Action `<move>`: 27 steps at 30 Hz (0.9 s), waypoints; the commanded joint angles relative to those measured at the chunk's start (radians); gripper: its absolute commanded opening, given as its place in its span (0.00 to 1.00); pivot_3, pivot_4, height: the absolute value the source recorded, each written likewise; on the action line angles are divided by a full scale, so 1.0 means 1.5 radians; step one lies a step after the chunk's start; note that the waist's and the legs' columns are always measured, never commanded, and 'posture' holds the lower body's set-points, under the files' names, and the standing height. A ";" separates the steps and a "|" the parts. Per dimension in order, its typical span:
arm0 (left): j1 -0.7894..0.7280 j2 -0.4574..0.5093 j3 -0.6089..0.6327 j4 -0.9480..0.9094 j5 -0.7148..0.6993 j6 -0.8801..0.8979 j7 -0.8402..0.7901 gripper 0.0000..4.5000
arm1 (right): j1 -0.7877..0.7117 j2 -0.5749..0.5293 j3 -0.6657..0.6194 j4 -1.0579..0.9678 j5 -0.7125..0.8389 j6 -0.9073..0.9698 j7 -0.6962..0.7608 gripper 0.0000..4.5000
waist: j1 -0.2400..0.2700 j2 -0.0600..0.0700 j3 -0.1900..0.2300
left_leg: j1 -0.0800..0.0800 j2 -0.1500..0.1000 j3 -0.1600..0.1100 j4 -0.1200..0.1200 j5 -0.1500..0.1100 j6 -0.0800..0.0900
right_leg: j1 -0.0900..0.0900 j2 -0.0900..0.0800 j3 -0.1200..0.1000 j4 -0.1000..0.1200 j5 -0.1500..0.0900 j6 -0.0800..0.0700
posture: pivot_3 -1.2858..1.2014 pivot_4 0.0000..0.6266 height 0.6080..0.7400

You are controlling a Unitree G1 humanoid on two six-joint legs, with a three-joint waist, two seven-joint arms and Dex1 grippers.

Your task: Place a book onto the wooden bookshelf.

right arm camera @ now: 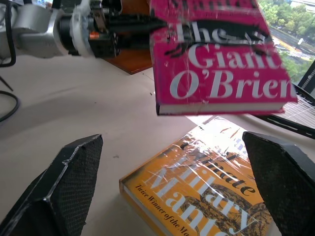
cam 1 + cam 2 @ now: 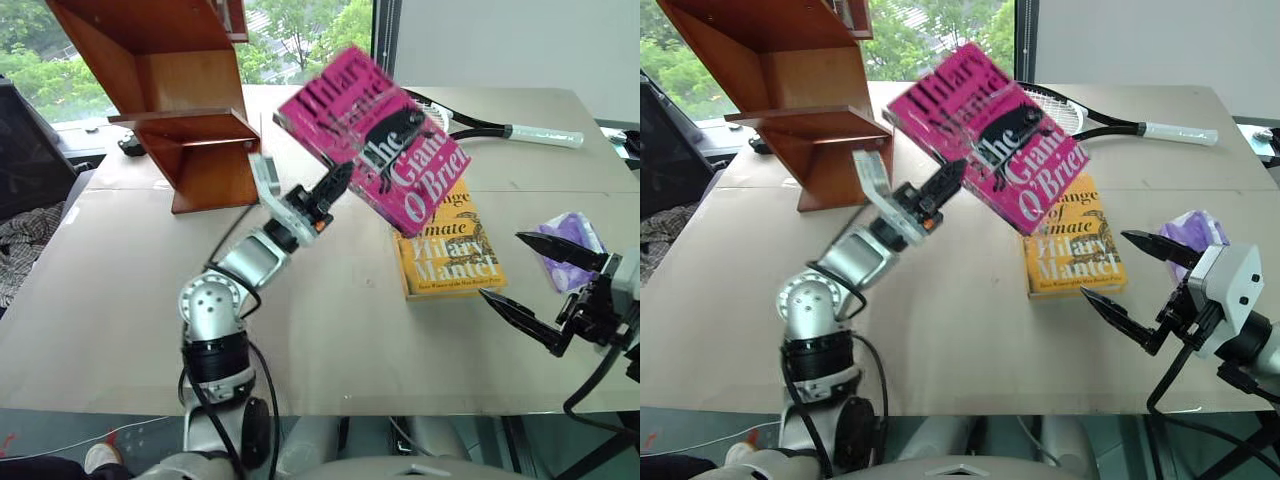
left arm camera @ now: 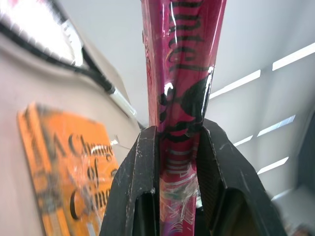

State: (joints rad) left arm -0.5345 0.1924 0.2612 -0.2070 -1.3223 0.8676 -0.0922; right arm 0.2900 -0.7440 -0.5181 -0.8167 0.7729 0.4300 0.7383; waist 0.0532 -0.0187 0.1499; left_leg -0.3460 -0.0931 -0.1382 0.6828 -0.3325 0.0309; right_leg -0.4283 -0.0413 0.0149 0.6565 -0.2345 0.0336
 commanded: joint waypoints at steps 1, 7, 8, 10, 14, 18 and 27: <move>-0.037 0.099 -0.042 -0.076 0.096 -0.024 -0.108 0.10 | -0.023 0.002 0.005 0.002 0.007 -0.018 0.002 1.00 | -0.002 0.000 0.000 | 0.000 0.000 0.000 0.000 0.000 0.000 | 0.000 0.000 0.000 0.000 0.000 0.000 | 0.52 0.24 1.00; -0.074 0.302 -0.116 -0.117 0.380 -0.187 -0.269 0.10 | -0.064 0.001 0.016 0.018 0.020 -0.020 0.002 1.00 | -0.011 0.001 0.002 | 0.001 0.000 0.000 -0.003 0.000 0.000 | -0.001 0.000 0.001 0.000 0.000 0.000 | 0.52 0.24 1.00; -0.080 0.325 -0.127 -0.113 0.425 -0.219 -0.284 0.10 | -0.069 0.001 0.016 0.020 0.021 -0.020 0.003 1.00 | -0.010 0.001 0.002 | 0.000 0.000 0.000 -0.004 0.000 0.000 | -0.002 0.001 0.001 0.000 0.000 0.000 | 0.52 0.24 1.00; -0.096 0.371 -0.147 -0.095 0.541 -0.324 -0.315 0.10 | -0.080 -0.003 0.011 0.024 0.022 -0.023 0.005 1.00 | -0.010 0.001 0.003 | 0.000 0.000 0.000 -0.004 0.000 0.000 | -0.002 0.000 0.001 -0.001 0.000 -0.001 | 0.52 0.24 1.00; -0.138 0.444 -0.154 -0.046 0.692 -0.480 -0.366 0.10 | -0.110 -0.013 -0.013 0.039 0.043 -0.023 0.006 1.00 | -0.009 0.001 0.003 | 0.000 0.000 0.000 -0.006 0.000 0.000 | -0.002 0.000 0.000 -0.004 0.000 -0.001 | 0.52 0.24 1.00; -0.231 0.549 -0.182 0.043 0.813 -0.584 -0.449 0.10 | -0.182 -0.041 -0.029 0.099 0.060 -0.031 0.024 1.00 | -0.012 0.001 0.004 | -0.001 0.000 0.000 -0.008 0.000 0.000 | -0.002 0.000 0.000 -0.007 0.001 -0.001 | 0.52 0.24 1.00; -0.348 0.653 -0.224 0.169 0.905 -0.536 -0.616 0.10 | -0.253 -0.049 -0.003 0.173 0.021 -0.066 0.066 1.00 | -0.019 0.001 0.005 | -0.002 0.001 -0.001 -0.009 0.000 0.001 | -0.003 0.000 -0.002 -0.008 0.001 -0.001 | 0.52 0.24 1.00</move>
State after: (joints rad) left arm -0.9905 1.1293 -0.1086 0.0347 0.0130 0.0362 -0.9867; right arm -0.0698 -0.8088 -0.5085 -0.5518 0.8055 0.3628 0.8247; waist 0.0242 -0.0177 0.1573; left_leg -0.3503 -0.0923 -0.1401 0.6700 -0.3324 0.0318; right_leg -0.4333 -0.0409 0.0115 0.6446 -0.2335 0.0321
